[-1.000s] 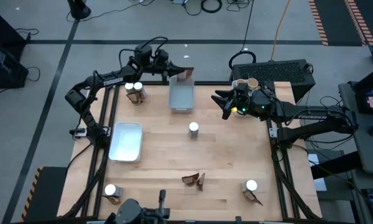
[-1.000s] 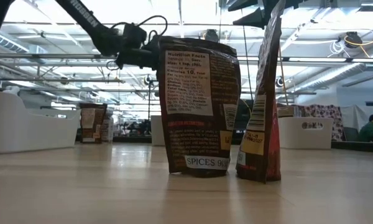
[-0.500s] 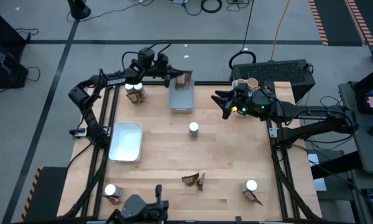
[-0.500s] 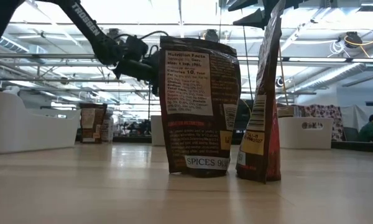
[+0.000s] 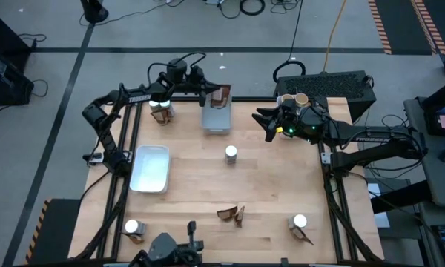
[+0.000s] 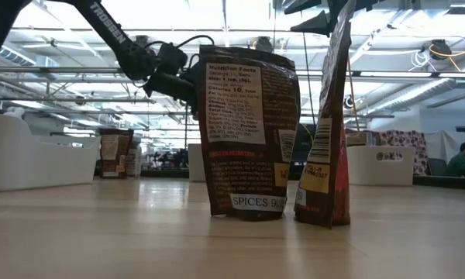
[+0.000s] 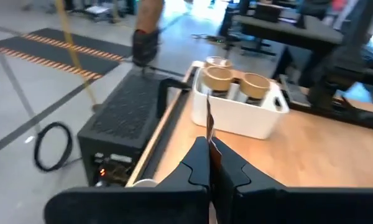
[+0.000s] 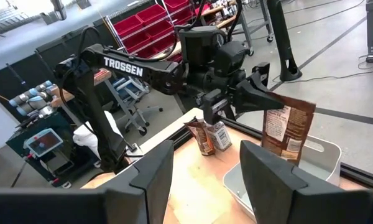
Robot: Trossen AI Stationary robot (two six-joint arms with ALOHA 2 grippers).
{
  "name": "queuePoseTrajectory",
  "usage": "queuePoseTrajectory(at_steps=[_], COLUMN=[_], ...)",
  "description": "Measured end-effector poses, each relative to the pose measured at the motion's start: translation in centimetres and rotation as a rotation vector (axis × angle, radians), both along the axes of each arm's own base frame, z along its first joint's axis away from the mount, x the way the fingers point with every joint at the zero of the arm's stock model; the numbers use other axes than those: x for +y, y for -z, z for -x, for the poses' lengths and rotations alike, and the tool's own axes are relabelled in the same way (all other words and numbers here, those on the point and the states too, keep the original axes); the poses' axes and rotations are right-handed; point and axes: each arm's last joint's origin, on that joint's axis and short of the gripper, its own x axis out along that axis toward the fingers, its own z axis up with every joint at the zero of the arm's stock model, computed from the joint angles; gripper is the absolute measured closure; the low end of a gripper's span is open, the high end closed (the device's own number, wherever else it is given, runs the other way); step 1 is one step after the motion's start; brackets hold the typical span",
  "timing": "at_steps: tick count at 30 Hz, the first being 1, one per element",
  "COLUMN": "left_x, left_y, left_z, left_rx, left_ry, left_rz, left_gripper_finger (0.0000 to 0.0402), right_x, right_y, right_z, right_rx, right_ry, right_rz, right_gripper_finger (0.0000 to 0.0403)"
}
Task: Sort spices by type
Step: Put the orange spice pack into the gray bin
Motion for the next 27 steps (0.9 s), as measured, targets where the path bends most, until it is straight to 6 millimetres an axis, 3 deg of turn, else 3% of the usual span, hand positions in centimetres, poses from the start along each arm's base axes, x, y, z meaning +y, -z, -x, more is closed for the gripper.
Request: queuePoseTrajectory(at_steps=[12,27], left_x=[2.3,2.8], left_y=[4.5,7.0], left_z=[0.8,0.7], left_rx=[0.017,0.052], left_ry=[0.141,0.161], left_rz=[0.047,0.007], left_gripper_finger=[0.0402,0.0402], right_x=[0.4,0.6], right_y=[0.0,0.0], right_z=[-0.1,-0.1], right_rx=[-0.008,-0.021], right_ry=[-0.015,-0.024], right_rz=[-0.020,-0.047], right_gripper_finger=[0.0236,0.0236])
